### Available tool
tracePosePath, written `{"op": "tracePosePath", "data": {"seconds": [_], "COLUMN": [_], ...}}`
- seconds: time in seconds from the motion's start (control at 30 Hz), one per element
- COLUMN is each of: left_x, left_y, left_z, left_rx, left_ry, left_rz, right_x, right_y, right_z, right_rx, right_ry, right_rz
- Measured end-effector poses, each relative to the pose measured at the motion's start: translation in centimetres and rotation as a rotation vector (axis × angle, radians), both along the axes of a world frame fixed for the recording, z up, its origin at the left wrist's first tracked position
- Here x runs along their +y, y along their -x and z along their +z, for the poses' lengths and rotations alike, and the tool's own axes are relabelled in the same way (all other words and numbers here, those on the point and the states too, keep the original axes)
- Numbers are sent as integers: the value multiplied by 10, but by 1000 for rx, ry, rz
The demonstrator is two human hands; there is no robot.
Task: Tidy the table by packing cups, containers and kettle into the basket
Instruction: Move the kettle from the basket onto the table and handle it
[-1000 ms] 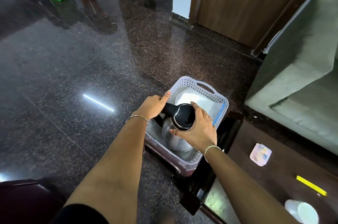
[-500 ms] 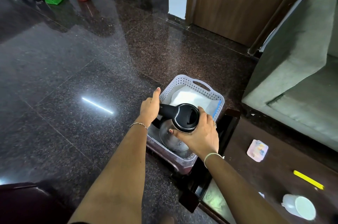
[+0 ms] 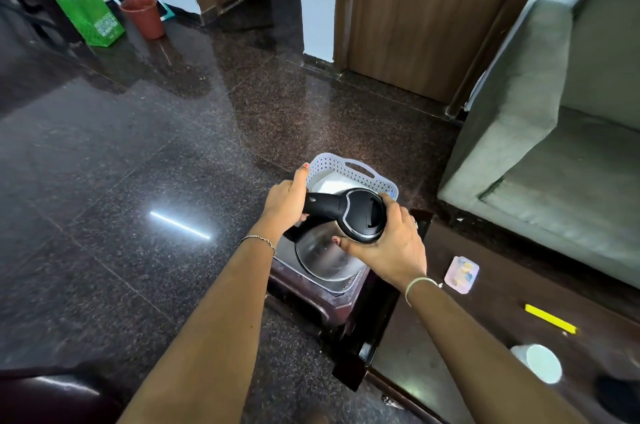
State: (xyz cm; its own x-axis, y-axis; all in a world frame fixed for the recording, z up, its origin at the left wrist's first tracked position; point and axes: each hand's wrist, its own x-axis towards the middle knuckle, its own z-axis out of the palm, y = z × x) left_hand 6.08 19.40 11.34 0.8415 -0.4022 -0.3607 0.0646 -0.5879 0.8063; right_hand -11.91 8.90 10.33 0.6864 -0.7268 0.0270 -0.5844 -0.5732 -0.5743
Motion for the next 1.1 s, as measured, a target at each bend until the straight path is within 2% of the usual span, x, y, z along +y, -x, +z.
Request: {"op": "tracePosePath", "data": {"seconds": [0.17,0.4,0.53,0.7,0.97,1.1], "left_x": [2,-7,-21,-26,-24,-25], "left_y": [44,109,159,233,353,413], "left_z": [45,61,51,36,12,1], "left_rx": [-19,25,37,94,124,113], "left_ry": [42,158,165,167,194,177], "left_rz": [-33,-59,-112,-142,-412,-478], "right_x": [-12,1,12,19,32,32], "right_y": [39,104,147,211,340,402], "right_z": [42,66,59,51,33,24], "right_rx": [-1,-64,-160,-84,-35,13], "right_ry": [17,277,248,249,221,214], "right_rz": [68,18,-13,-87,-157,-168]}}
